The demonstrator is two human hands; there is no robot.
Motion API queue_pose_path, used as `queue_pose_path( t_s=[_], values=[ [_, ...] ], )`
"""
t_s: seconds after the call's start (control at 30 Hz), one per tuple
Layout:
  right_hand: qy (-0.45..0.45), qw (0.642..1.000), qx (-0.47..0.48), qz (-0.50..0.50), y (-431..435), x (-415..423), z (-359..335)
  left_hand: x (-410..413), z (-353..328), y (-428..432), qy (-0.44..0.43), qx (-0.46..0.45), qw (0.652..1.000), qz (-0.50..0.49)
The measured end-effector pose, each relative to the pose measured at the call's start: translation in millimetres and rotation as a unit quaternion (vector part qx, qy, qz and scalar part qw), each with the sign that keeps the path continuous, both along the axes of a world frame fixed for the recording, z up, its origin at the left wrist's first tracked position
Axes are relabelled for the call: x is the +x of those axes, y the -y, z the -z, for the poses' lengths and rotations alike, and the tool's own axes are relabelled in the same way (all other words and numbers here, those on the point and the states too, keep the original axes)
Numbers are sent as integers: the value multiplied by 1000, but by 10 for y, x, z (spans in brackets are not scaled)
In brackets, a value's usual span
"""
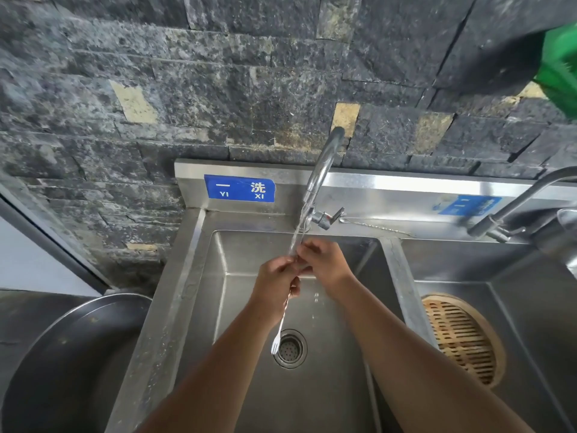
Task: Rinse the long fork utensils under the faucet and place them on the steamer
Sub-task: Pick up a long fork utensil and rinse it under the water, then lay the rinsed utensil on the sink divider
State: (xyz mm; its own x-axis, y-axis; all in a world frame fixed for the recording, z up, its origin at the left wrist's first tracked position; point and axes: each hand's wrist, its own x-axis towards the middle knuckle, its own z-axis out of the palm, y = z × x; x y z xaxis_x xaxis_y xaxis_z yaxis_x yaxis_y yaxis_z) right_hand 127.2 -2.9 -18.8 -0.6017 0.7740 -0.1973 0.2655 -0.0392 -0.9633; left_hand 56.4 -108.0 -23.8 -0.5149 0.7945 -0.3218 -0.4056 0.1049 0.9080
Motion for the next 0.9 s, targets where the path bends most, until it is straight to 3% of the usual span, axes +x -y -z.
queue_pose_path(
  t_s=[0.3, 0.57, 0.9],
  values=[
    [49, 993, 45, 94, -576, 533, -30, 415, 114, -367, -127, -84, 981, 118],
    [89, 988, 30, 126, -1357, 1165, 229, 1092, 331, -1183, -130, -109, 973, 155],
    [224, 970, 38, 92, -2193, 1740, 802, 1760, 820, -2032, -133, -166, 966, 145]
  ],
)
